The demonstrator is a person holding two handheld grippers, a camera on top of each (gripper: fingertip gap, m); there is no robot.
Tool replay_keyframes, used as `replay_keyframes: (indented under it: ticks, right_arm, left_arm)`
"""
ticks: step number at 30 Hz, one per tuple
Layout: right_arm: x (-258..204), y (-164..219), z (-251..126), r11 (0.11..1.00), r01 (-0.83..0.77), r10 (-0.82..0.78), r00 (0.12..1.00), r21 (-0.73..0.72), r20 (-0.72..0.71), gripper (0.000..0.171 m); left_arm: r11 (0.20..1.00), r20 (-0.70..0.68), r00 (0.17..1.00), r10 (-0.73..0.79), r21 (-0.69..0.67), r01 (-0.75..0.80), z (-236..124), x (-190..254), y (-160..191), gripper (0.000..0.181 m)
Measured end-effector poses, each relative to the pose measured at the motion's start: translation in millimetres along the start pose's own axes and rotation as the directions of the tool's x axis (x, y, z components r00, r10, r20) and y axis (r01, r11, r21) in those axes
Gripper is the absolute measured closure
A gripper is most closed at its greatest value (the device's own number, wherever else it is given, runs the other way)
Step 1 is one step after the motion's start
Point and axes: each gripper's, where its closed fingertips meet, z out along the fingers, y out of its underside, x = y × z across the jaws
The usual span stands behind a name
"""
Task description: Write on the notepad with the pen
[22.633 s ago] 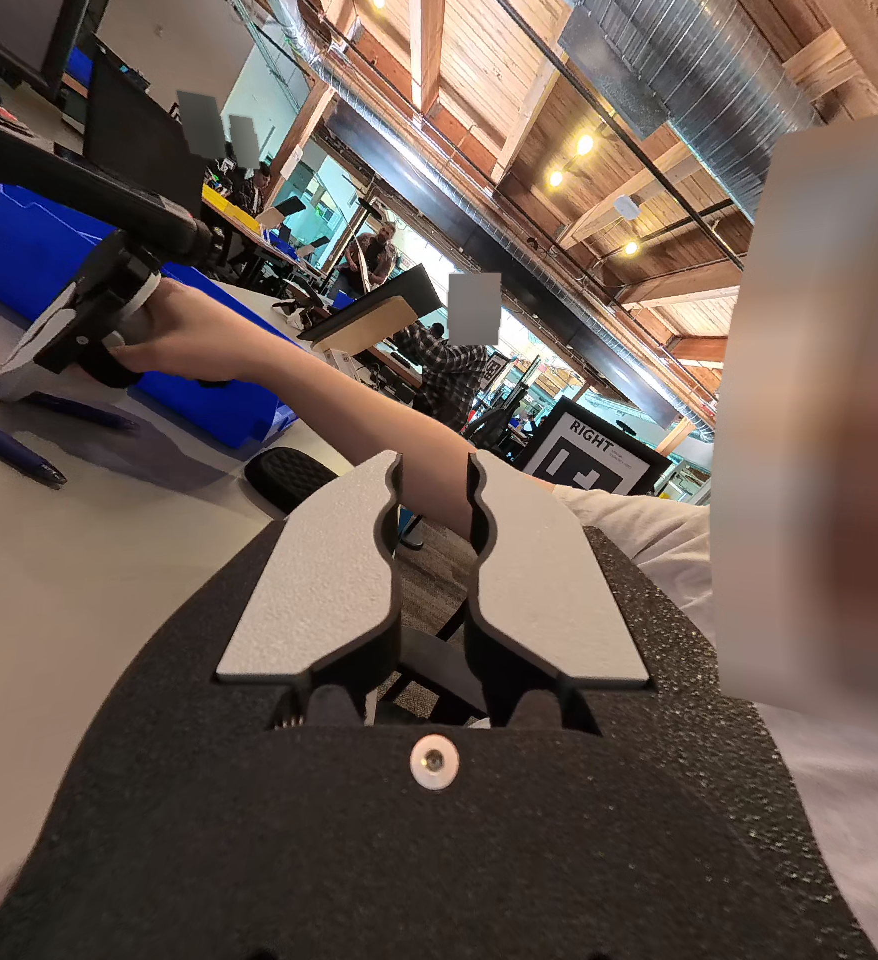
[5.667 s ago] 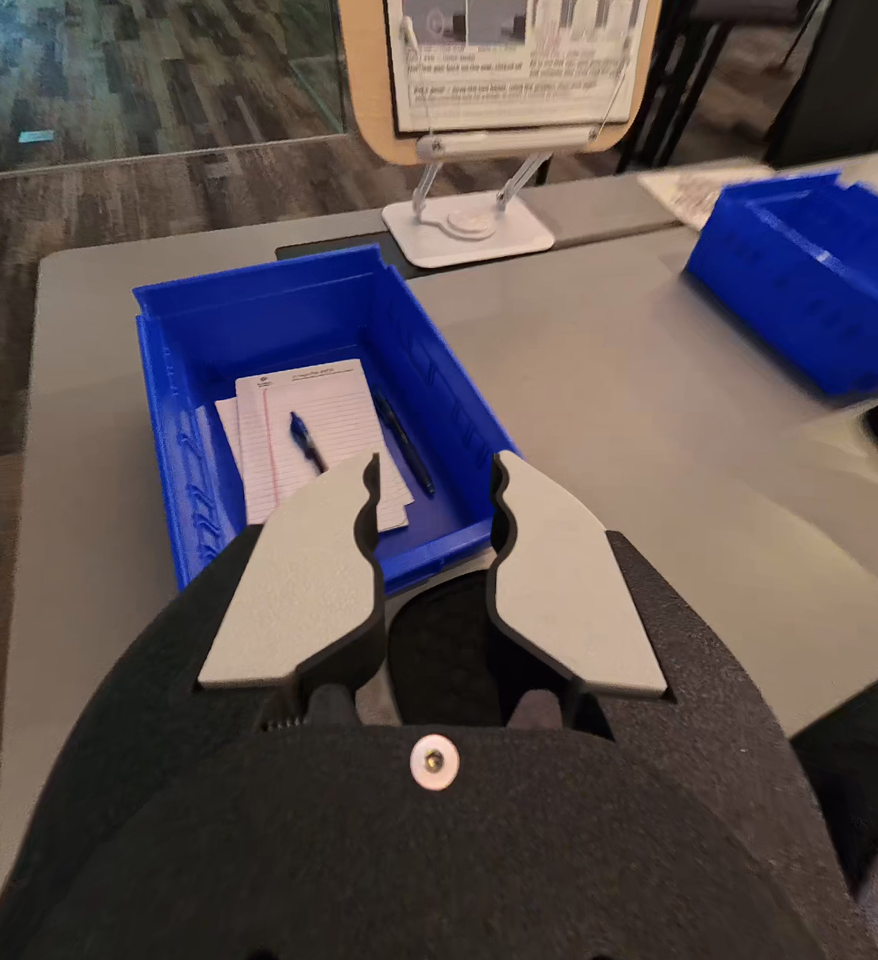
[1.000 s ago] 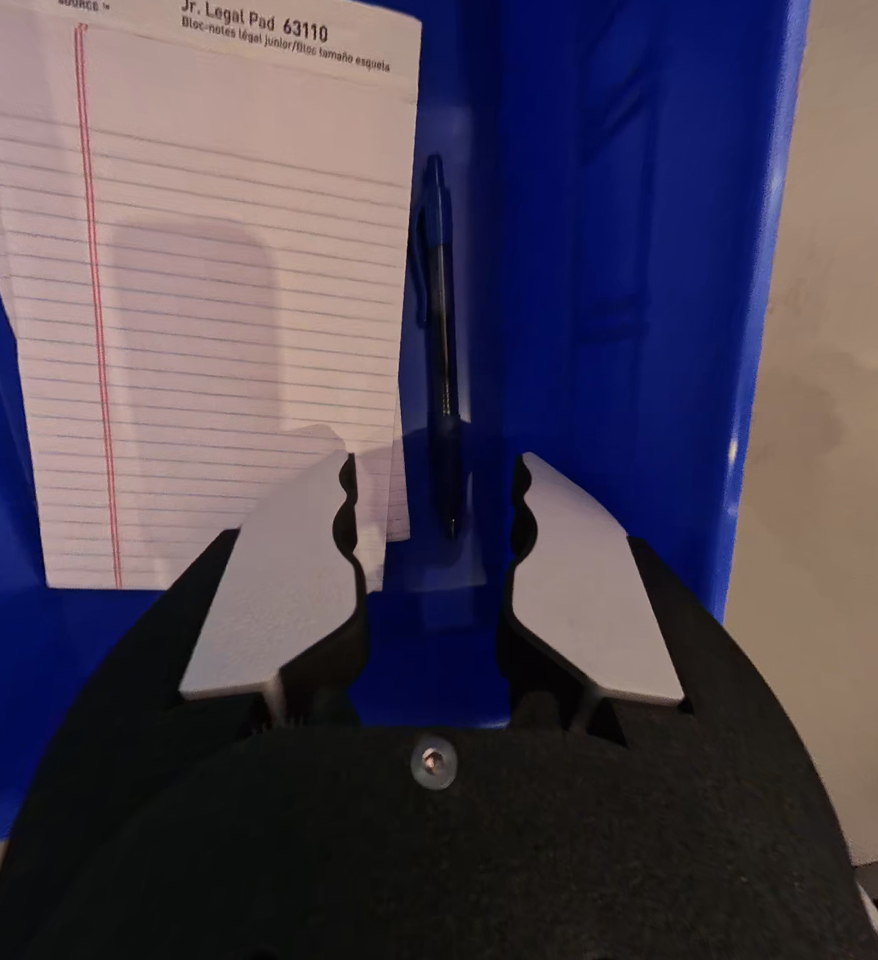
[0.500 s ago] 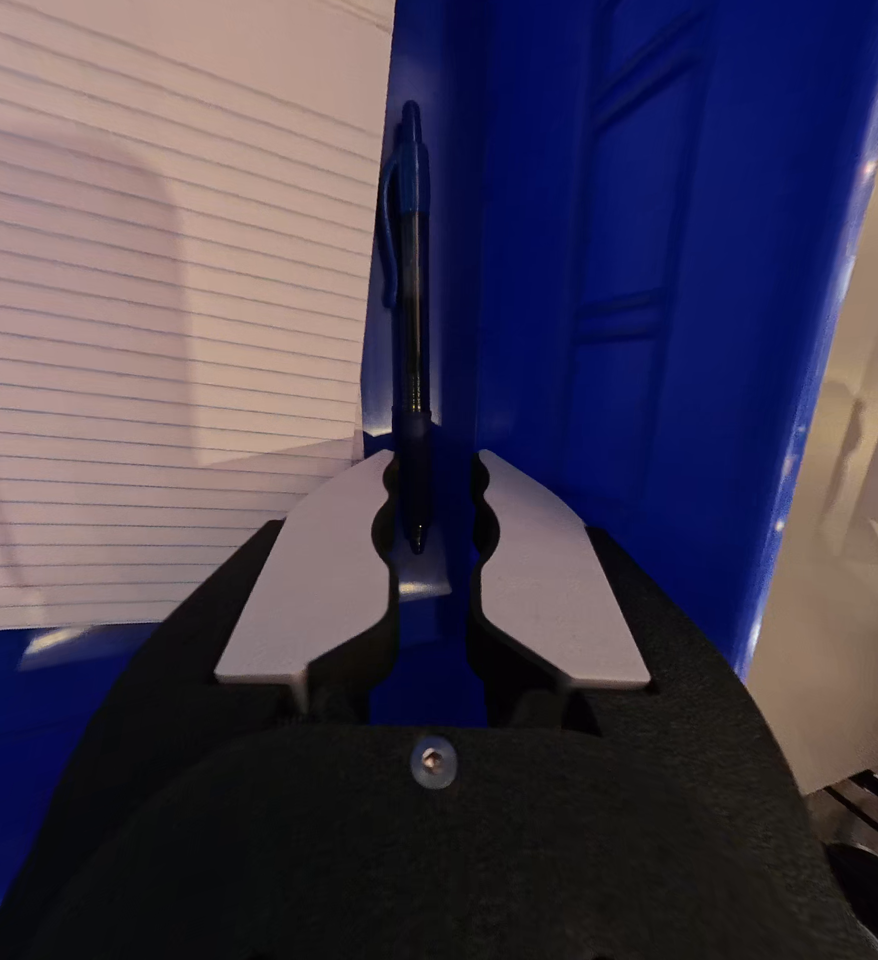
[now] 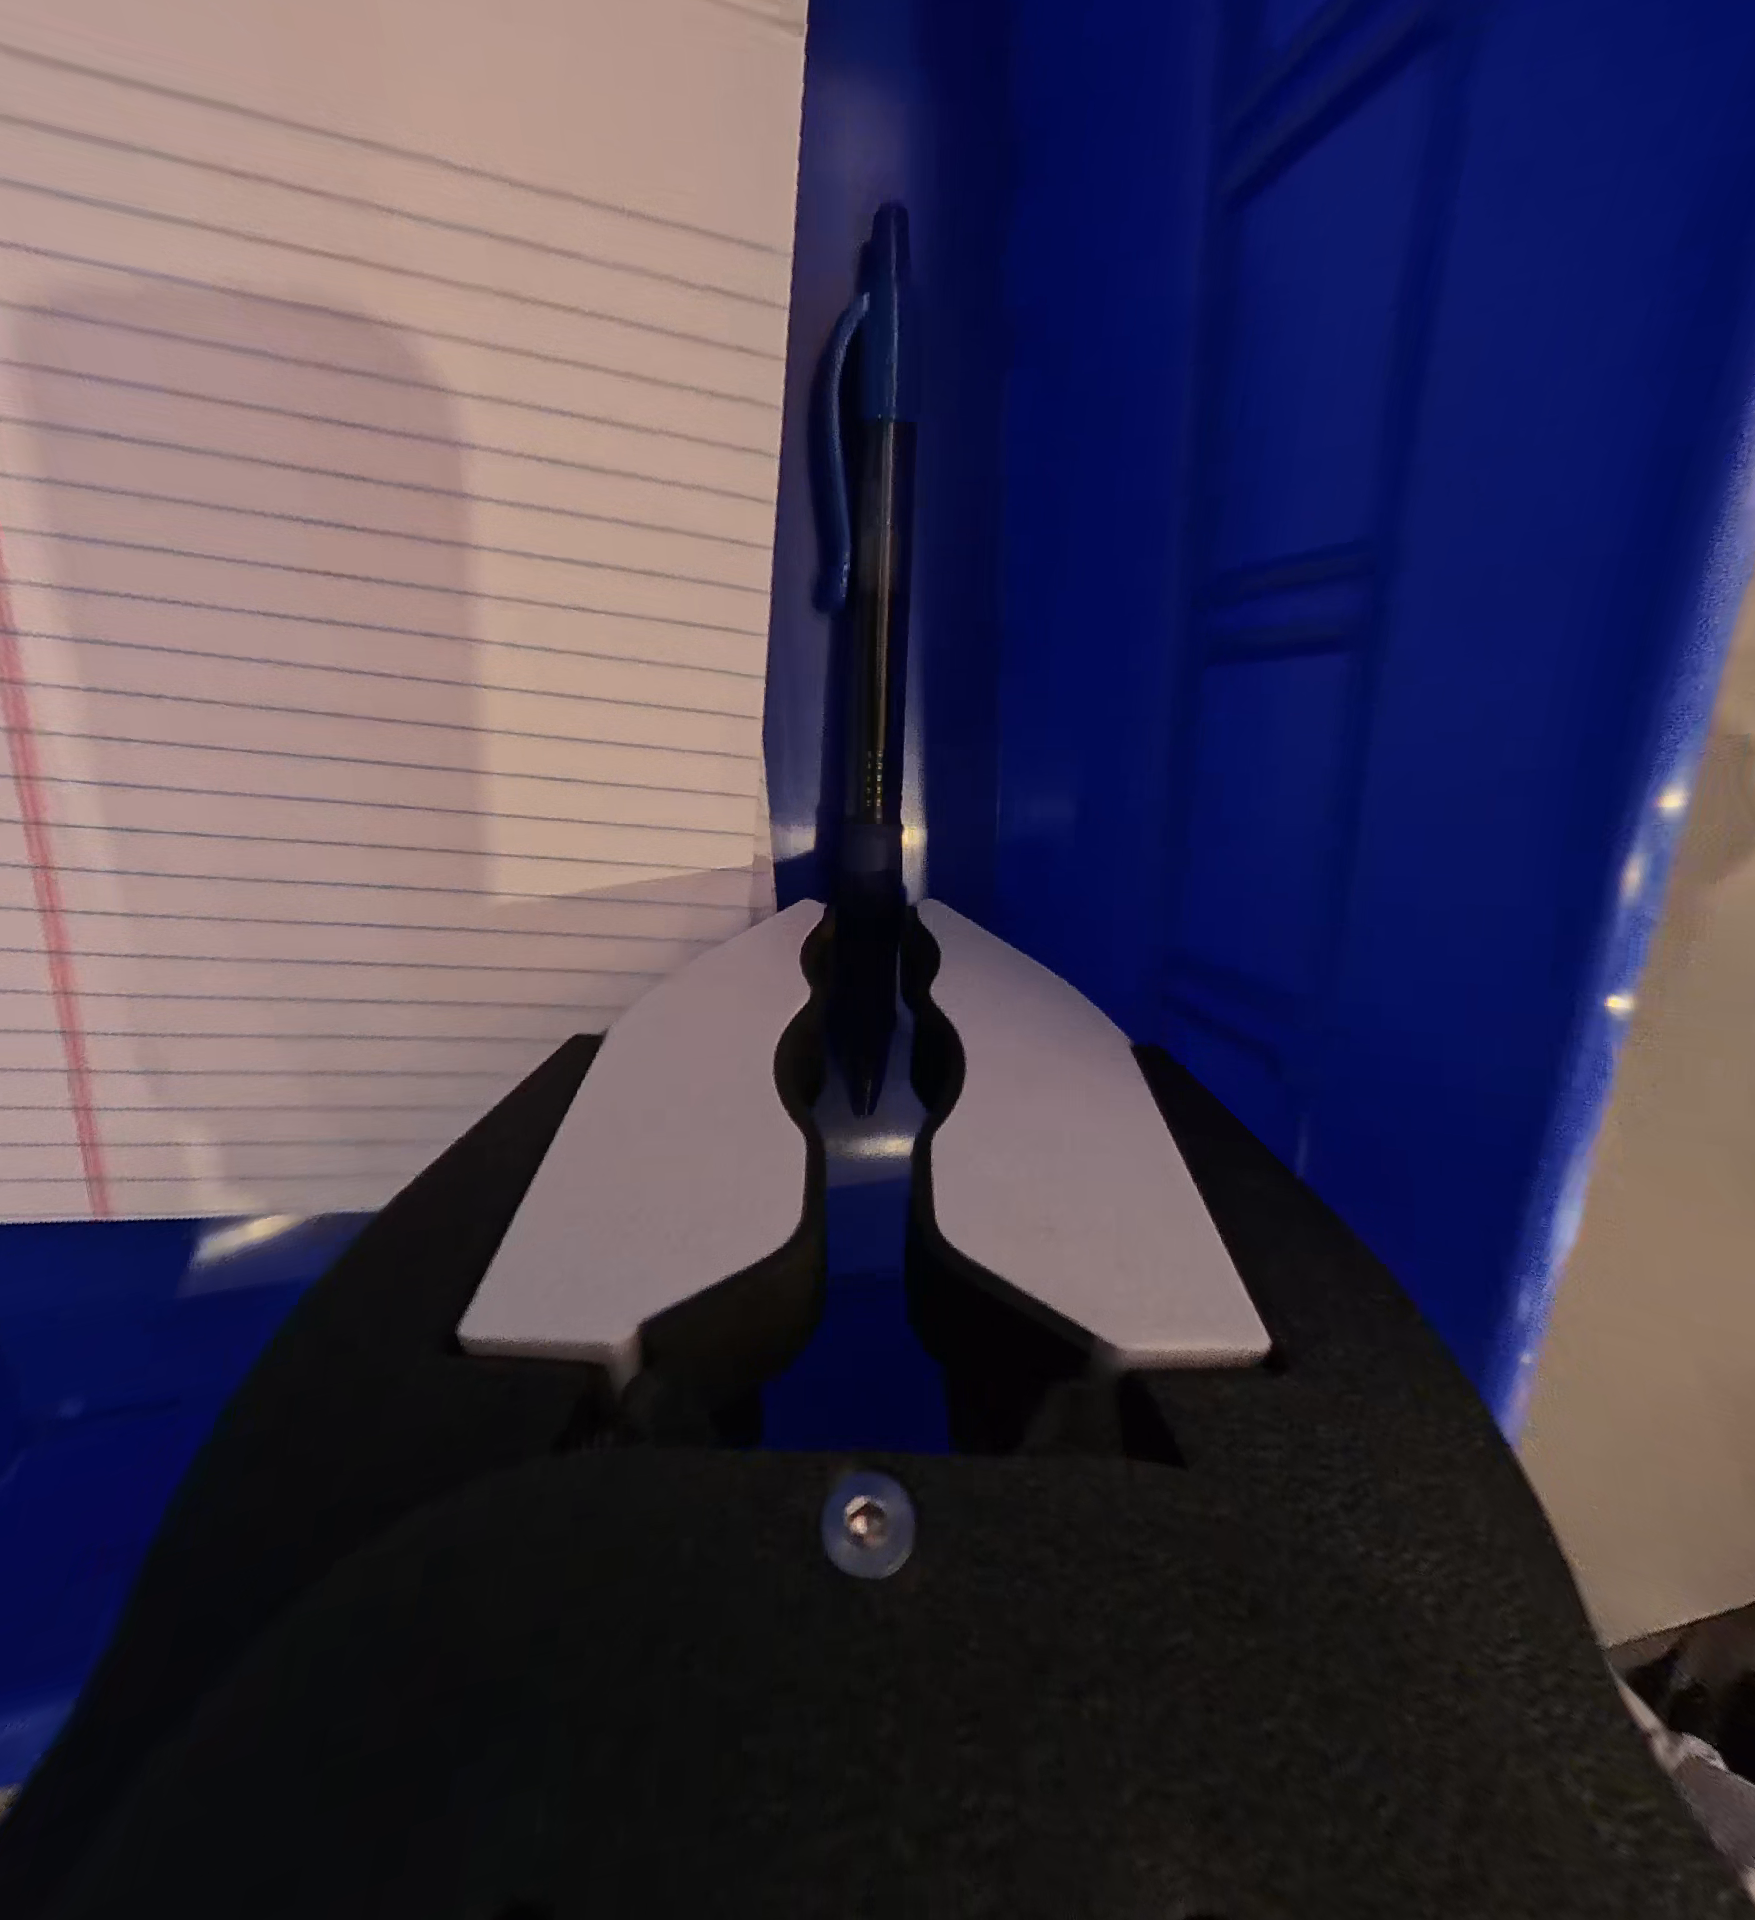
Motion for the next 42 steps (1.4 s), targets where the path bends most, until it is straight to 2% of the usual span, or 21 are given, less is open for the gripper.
replay_keyframes:
  ticks: [4,11,15,19,23,26,29,34,38,42]
  right_arm:
    - [2,-1,-3,1.000,-0.010,0.010,1.000,0.011,0.006,0.144]
    - [5,-4,-10,0.999,-0.031,0.031,0.999,0.040,0.024,0.144]
    - [4,-7,-14,0.997,-0.035,0.033,0.999,0.061,0.033,0.144]
    - [0,-12,-18,0.995,-0.049,0.044,0.997,0.086,0.062,0.143]
    - [-5,-17,-23,0.994,-0.037,0.029,0.997,0.107,0.077,0.143]
    - [-8,-21,-27,0.991,-0.039,0.027,0.995,0.128,0.094,0.143]
    - [-8,-24,-33,0.987,-0.051,0.034,0.993,0.152,0.112,0.143]
    - [0,-26,-45,0.975,-0.101,0.074,0.988,0.200,0.136,0.143]
    - [6,-29,-54,0.956,-0.162,0.121,0.977,0.245,0.174,0.143]
    - [11,-28,-57,0.950,-0.177,0.133,0.975,0.257,0.180,0.143]
  left_arm:
    - [0.998,0.007,1.000,0.006,0.055,-0.007,-28,0,-11,0.170]
    - [0.987,-0.006,1.000,0.029,0.161,-0.027,-106,22,-33,0.170]
    - [0.974,-0.003,0.995,0.096,0.206,-0.093,-143,58,-37,0.171]
    - [0.960,-0.093,0.976,0.194,0.220,-0.170,-155,128,-26,0.170]
    - [0.940,-0.166,0.937,0.307,0.209,-0.271,-125,211,1,0.171]
    - [0.933,-0.218,0.914,0.341,0.201,-0.300,-80,263,21,0.171]
    - [0.945,-0.264,0.911,0.317,0.165,-0.281,-26,298,38,0.170]
    - [0.974,-0.280,0.934,0.222,0.110,-0.199,38,317,52,0.171]
    - [0.974,-0.213,0.954,0.208,0.135,-0.182,57,318,53,0.171]
    - [0.976,-0.206,0.959,0.195,0.135,-0.170,68,330,66,0.171]
